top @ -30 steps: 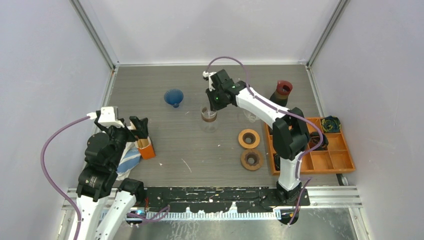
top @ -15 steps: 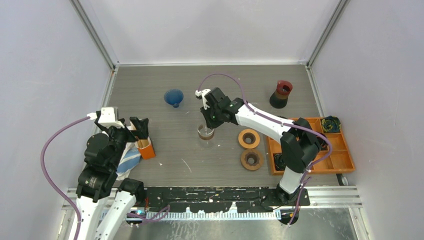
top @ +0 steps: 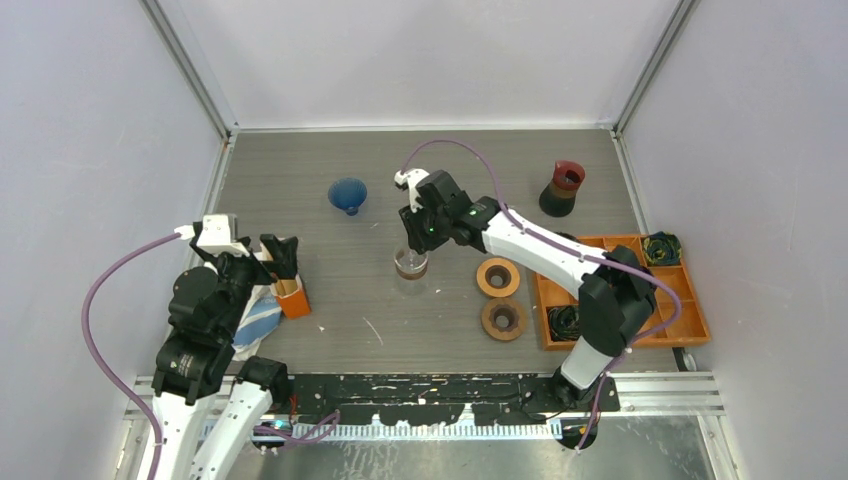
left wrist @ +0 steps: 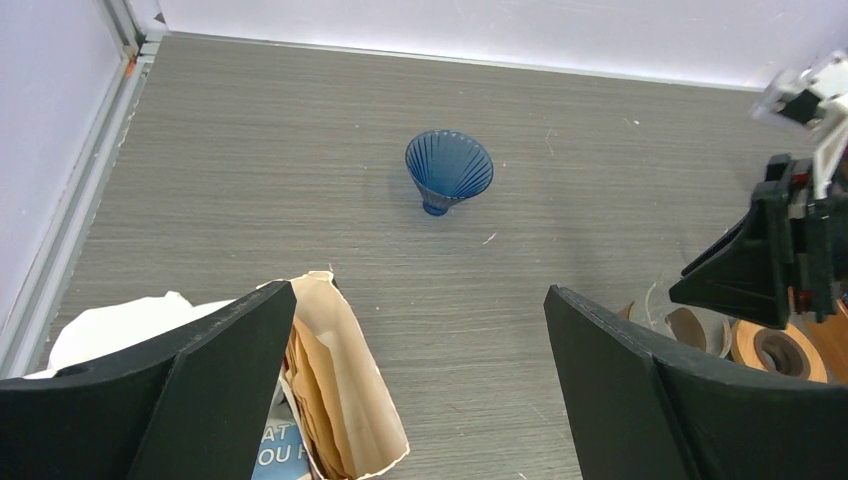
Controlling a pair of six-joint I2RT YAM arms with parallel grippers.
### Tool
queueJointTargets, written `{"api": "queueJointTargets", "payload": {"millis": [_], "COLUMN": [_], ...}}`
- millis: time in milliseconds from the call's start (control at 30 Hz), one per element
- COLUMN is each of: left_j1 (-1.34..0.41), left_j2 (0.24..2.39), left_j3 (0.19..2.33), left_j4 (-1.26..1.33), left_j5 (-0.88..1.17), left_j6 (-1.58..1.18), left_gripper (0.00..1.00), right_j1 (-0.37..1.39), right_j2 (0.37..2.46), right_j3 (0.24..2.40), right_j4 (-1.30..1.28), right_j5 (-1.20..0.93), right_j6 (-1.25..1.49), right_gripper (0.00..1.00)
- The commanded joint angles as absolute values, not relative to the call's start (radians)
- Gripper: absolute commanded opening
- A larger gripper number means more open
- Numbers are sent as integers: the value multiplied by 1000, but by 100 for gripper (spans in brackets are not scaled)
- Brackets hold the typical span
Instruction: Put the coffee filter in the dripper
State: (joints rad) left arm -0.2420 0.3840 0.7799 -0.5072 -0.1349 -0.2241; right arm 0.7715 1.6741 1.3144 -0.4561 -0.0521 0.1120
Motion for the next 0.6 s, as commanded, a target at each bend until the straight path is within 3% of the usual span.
{"api": "queueJointTargets", "payload": {"millis": [0,567], "left_j1": [-244,-244], "left_j2": [386,435], "left_j3": [796,801], "left_j4": [-476,-472], "left_j5": [-117,-45], "left_j6": [-207,-203], "left_gripper": [99,99], "right_j1": [778,745], "right_j2": [1555,1272], "right_j3": [1315,1115], "right_j4": [-399,-542], "right_j5": [-39,228], "right_j6": [124,214], "right_gripper": [42,65]}}
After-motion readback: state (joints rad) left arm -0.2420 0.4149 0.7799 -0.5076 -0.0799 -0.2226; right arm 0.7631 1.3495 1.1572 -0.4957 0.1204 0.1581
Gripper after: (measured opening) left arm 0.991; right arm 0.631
